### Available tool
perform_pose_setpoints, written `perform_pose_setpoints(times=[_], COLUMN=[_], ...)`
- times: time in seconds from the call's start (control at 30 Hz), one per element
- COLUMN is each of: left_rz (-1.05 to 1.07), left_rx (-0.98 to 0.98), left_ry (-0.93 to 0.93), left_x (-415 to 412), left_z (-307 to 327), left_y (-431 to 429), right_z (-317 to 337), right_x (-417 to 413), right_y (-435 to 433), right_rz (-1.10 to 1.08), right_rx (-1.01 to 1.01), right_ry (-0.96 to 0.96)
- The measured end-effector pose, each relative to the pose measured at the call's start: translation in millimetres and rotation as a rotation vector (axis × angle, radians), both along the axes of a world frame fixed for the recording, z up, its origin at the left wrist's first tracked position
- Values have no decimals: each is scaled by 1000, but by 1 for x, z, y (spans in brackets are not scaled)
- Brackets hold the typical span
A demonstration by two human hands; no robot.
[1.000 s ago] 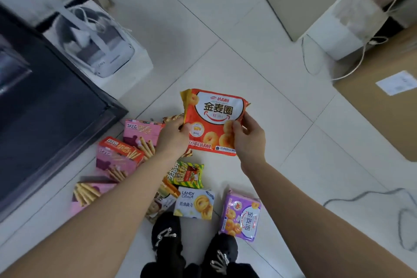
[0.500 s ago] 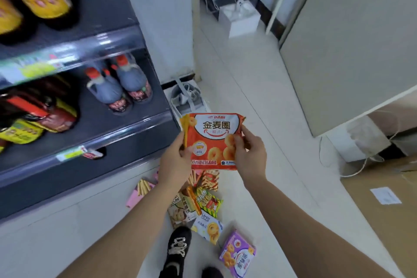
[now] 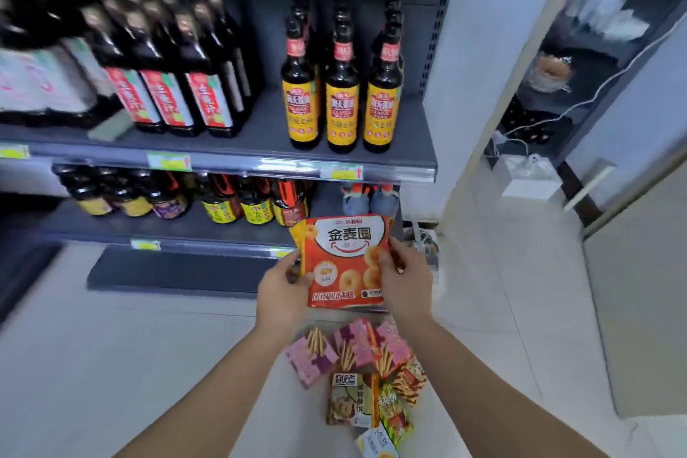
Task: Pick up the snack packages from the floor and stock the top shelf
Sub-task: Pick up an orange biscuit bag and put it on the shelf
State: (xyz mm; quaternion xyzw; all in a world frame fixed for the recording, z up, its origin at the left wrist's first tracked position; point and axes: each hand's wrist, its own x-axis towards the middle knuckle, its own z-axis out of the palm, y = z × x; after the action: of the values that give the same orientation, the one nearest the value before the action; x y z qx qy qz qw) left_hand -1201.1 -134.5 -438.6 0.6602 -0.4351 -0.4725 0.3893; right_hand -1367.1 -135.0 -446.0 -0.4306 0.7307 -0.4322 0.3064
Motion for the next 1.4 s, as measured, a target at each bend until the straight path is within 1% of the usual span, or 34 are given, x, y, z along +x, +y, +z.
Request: perform_pose_setpoints(times=[0.2, 0.4, 0.53, 0.77, 0.87, 1.13, 1.27, 1.4], left_rz=[197, 356, 483, 655, 723, 969, 1088, 1200], left_rx=[-63, -133, -174, -259, -280, -358, -400, -440], left_ry=[-41, -61, -59, -136, -212, -243, -308, -318], left_x=[128, 257, 335, 455, 494, 573, 603, 626], left_z=[41, 75, 105, 155, 173, 212, 235, 254], left_y=[16, 41, 65, 109, 125, 150, 161, 178], right_z=[46, 85, 112, 153, 172, 219, 244, 267], right_x=[125, 260, 347, 484, 532, 636, 685, 727], right_y=[-14, -14, -9, -1, 4, 4, 4, 14], right_rz=[198, 363, 464, 674, 760, 995, 1103, 1187], right_rx=[-84, -151, -195, -291, -329, -396, -442, -503], right_ry=[11, -41, -45, -49, -74, -146, -173, -191])
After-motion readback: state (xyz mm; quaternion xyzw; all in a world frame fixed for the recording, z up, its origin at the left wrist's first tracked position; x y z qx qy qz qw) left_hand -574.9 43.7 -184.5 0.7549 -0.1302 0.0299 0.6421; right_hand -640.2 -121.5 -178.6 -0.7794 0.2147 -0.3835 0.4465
